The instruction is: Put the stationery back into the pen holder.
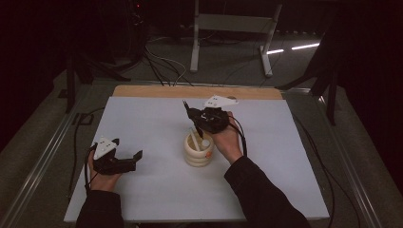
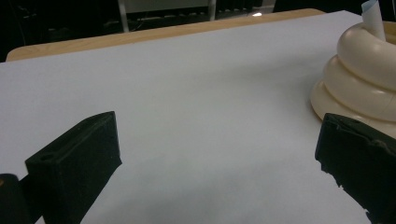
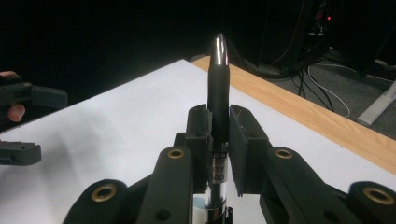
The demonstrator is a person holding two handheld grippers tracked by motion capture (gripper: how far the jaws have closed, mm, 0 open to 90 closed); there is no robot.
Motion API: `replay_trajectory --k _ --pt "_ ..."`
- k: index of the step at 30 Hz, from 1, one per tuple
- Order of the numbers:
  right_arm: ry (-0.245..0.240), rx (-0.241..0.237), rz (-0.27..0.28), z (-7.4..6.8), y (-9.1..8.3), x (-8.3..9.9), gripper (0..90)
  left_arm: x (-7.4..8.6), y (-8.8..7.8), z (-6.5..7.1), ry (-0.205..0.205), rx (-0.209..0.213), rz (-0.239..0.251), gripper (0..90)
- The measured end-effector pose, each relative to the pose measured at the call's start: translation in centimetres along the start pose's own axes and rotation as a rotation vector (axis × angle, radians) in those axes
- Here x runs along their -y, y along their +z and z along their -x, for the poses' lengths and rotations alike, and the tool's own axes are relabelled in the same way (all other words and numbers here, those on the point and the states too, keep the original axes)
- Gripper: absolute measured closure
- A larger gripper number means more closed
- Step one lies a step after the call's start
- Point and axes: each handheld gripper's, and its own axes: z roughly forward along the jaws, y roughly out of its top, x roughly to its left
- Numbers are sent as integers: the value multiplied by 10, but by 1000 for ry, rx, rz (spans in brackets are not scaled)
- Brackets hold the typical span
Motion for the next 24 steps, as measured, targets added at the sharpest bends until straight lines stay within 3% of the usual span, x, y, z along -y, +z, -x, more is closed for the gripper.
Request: replay_trajectory --k 24 --pt "2 1 -17 2 -2 13 789 0 0 0 -1 0 -2 5"
